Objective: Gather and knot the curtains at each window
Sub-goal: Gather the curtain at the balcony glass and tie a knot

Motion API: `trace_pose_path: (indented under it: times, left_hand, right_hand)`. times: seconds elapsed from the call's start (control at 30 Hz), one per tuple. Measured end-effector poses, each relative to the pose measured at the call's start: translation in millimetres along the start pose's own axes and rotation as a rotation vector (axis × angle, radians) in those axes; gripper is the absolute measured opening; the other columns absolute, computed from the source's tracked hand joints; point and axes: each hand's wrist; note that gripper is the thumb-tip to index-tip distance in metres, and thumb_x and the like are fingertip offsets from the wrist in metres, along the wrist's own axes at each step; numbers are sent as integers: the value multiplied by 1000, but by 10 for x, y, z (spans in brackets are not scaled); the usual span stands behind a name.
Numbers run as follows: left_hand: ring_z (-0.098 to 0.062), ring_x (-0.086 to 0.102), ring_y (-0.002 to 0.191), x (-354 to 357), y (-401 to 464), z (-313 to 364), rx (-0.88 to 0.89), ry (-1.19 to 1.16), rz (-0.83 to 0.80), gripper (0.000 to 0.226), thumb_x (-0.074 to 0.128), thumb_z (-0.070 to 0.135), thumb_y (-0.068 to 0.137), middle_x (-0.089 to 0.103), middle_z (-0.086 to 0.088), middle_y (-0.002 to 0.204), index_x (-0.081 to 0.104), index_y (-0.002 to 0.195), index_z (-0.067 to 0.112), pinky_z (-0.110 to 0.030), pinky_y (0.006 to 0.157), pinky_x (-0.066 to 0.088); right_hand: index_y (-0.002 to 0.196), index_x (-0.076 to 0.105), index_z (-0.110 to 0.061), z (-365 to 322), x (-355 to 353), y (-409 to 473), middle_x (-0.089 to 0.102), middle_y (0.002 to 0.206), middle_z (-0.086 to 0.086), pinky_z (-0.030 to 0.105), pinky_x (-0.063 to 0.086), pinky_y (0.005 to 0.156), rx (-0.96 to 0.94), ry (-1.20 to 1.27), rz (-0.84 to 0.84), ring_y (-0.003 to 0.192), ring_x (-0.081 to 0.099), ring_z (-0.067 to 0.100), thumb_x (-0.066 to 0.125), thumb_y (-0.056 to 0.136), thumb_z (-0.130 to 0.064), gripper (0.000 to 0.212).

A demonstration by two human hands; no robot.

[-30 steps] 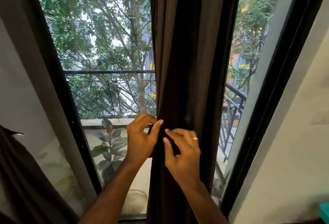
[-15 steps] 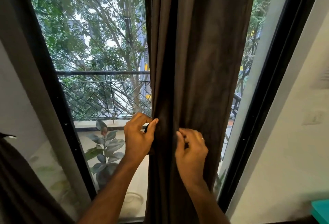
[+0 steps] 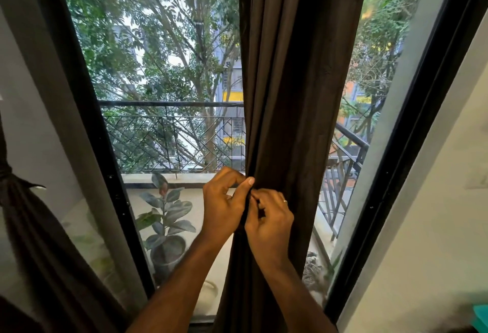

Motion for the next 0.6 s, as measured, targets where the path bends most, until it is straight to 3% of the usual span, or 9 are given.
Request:
trace_pose_path:
  times: [0.2,0.33,0.43,0.5,0.6]
  left_hand:
    - [-13,60,72,-5,-14,29,-13,-26,-13,20,71,14,89,61,1,72,65,70,10,-26,67,47]
    - [-8,56,69,-13,23,22,43,9,-28,21,74,11,85,57,2,71,60,69,13,-20,66,44]
    - [-6,53,70,-46,55,-37,64,54,-27,23,70,10,88,54,4,71,57,70,12,-22,65,42]
    - [-5,51,70,-79,71,-76,65,78,-12,24,69,11,89,52,4,70,55,69,9,-22,65,40]
    - [-8,50,69,-123,124,-142,56,110,26,26,69,11,89,51,0,69,53,68,8,-22,64,39]
  right_hand:
    - [85,69,-10,-41,28,1,64,85,-1,27,48,75,5,-14,-36,80,58,13,55,93,-10,16]
    - [85,69,-9,-39,35,25,63,84,-1,37,52,72,-2,-6,-77,78,58,15,57,94,-10,14]
    - [97,76,-12,9,-137,69,70,97,-3,41,53,80,-61,-4,-95,90,64,16,67,93,-9,11]
    - [107,75,-16,51,-356,96,68,106,-2,38,54,86,-20,0,8,100,63,15,75,91,-15,16]
    - [122,62,-26,196,-606,259,56,124,-4,34,53,93,269,-35,215,115,58,19,84,84,-24,43]
Point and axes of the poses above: each hand's wrist, its own y-axis towards the middle knuckle, its own x-axis out of the palm, z = x × y
